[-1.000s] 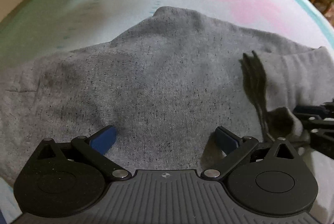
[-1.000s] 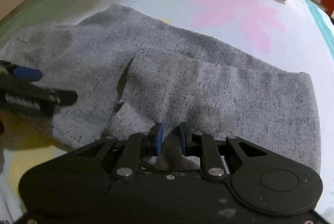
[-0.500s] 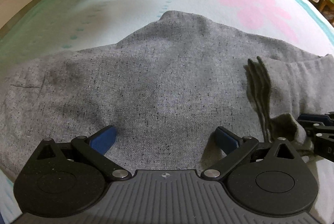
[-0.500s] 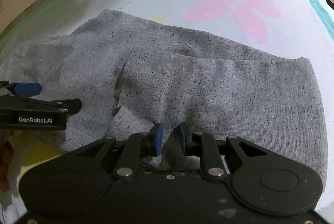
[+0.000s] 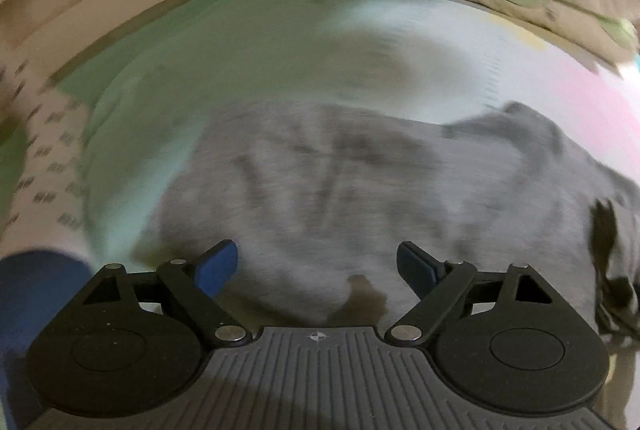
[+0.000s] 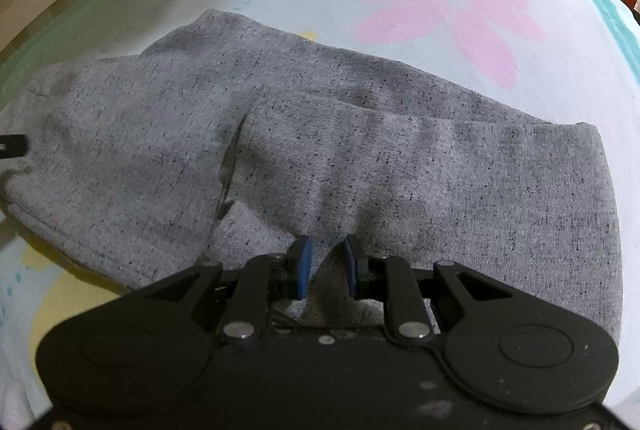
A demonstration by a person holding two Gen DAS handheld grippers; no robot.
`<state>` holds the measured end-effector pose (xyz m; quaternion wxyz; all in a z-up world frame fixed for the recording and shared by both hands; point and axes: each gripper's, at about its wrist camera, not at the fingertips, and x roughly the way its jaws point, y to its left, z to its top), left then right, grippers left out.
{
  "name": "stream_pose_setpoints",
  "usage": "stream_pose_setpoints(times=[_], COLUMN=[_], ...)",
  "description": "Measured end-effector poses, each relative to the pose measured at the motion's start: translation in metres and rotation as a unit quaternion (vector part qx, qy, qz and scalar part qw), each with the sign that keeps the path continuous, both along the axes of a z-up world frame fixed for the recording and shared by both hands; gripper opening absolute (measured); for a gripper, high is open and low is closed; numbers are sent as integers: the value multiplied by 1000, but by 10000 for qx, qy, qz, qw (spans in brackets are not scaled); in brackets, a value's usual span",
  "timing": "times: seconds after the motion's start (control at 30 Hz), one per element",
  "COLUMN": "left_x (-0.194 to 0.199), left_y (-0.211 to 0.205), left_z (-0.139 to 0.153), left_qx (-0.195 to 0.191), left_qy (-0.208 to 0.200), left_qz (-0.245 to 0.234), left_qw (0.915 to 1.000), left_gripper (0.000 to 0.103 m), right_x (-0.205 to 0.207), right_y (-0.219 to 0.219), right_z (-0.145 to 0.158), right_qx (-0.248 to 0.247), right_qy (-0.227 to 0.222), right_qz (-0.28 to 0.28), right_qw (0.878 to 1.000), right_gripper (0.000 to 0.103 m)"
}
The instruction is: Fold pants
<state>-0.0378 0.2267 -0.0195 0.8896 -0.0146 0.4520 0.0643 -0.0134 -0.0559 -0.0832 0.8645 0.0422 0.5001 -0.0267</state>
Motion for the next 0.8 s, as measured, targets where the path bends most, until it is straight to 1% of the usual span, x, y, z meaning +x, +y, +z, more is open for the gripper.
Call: stream_pose_setpoints(times=[0.07, 0.17, 0.27, 0.33, 0.4, 0.47, 0.57, 0.6, 0.63, 0.7, 0.8], left_x=[0, 0, 2, 2, 4, 2, -9, -12, -15, -19, -9], left_y=[15, 32, 41, 46, 45, 42, 45, 46, 47, 48, 42], left_z=[-1, -13, -28, -34, -35, -31, -31, -34, -36, -37, -39], left_qx=[-136, -278, -657, -881, -905, -871, -1102, -1127, -1135, -1113, -984], left_qy=[108, 288, 410, 344, 315, 319, 216, 232, 160, 105, 141], left_qz=[239, 450, 591, 701, 739, 755, 786, 794, 744, 689, 645], left_qw=[9996, 9982, 9952, 9930, 9927, 9928, 9906, 9902, 9906, 9913, 9930], left_gripper=[87, 87, 88, 95, 97, 96, 96, 96, 97, 98, 102], right_x=[0, 1, 2, 3, 3, 3, 3, 2, 2, 2, 1], right_y=[0, 0, 0, 1, 1, 2, 3, 3, 4, 5, 7], right_z=[0, -1, 0, 0, 0, 0, -1, -1, -1, -1, -2], right_qx=[14, 7, -9, -10, -18, -32, -67, -74, -80, -112, -154], right_qy=[2, 16, 35, 41, 39, 31, 24, 24, 23, 16, 5], right_qz=[-4, -1, 7, 9, 13, 13, 23, 21, 18, 33, 61], right_qw=[10000, 10000, 10000, 10000, 10000, 10000, 10000, 10000, 10000, 9999, 9999], right_gripper=[20, 20, 20, 20, 20, 20, 20, 20, 20, 20, 20])
